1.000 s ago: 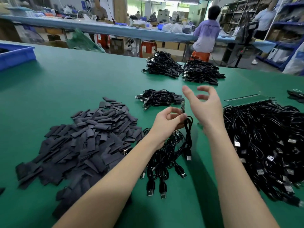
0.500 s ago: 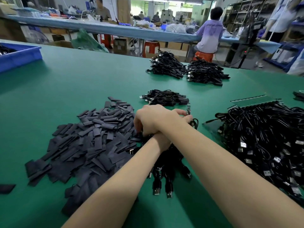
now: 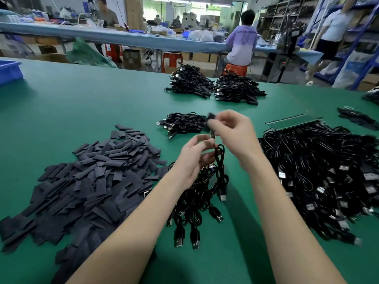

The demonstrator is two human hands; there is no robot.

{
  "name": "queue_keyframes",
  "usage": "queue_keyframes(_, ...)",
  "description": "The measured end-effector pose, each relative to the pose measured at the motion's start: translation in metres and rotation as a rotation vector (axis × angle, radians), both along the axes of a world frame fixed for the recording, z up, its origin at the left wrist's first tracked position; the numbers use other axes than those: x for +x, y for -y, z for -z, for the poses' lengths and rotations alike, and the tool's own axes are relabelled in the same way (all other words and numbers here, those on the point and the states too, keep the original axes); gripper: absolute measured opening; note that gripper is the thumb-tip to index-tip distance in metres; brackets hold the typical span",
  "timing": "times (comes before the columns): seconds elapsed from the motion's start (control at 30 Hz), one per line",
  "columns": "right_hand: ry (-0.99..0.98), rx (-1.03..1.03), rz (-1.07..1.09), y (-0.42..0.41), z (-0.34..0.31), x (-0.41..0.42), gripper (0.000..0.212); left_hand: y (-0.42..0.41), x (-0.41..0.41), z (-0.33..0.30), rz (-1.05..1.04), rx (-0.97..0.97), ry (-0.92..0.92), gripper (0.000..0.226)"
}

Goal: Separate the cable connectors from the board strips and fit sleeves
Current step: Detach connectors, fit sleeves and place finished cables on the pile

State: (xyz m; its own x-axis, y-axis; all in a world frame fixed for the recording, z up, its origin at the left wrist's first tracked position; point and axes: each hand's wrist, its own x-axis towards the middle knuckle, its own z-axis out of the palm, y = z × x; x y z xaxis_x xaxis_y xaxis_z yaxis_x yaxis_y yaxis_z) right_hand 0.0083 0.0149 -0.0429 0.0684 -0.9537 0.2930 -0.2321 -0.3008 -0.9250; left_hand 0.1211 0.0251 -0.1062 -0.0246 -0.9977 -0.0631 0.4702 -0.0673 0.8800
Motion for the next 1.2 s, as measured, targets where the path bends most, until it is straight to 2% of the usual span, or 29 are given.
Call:
queue_keyframes(0.13,0.461,0.223,-0.027,0.007,0.015,-0.033,0.018,0.001,0.002,0.001,0.024,-0.021,-0.038,0.01)
queue_keyframes(0.23,0.604,0.238,-0.09,0.011,0.022,-0.039,0.008,-0.001,0.004,0.0,0.059,-0.031,-0.055,0.01)
queue_keyframes(0.4,0.44,0.136,-0.056,0.009,0.029,-0.035,0.013,-0.005,0.003,-0.001,0.101,-0.066,-0.006,0.014)
queue_keyframes(0.57,0.423,0.054,-0.06,0.009,0.029,-0.035,0.006,-0.006,0.003,-0.003,0.155,-0.063,-0.019,0.018)
queue_keyframes(0.83,0.435,0.037,-0.151,0.01,0.033,-0.04,0.014,-0.006,0.004,-0.005,0.177,-0.05,-0.037,0.038)
queue_keyframes(1.03,0.416,0.02,-0.202,0.01,0.035,-0.04,0.012,-0.008,0.006,-0.005,0.207,-0.03,-0.076,0.017)
queue_keyframes(1.2,0.392,0.077,-0.275,0.014,0.033,-0.048,0.014,-0.009,0.009,-0.006,0.254,-0.097,-0.02,0.006)
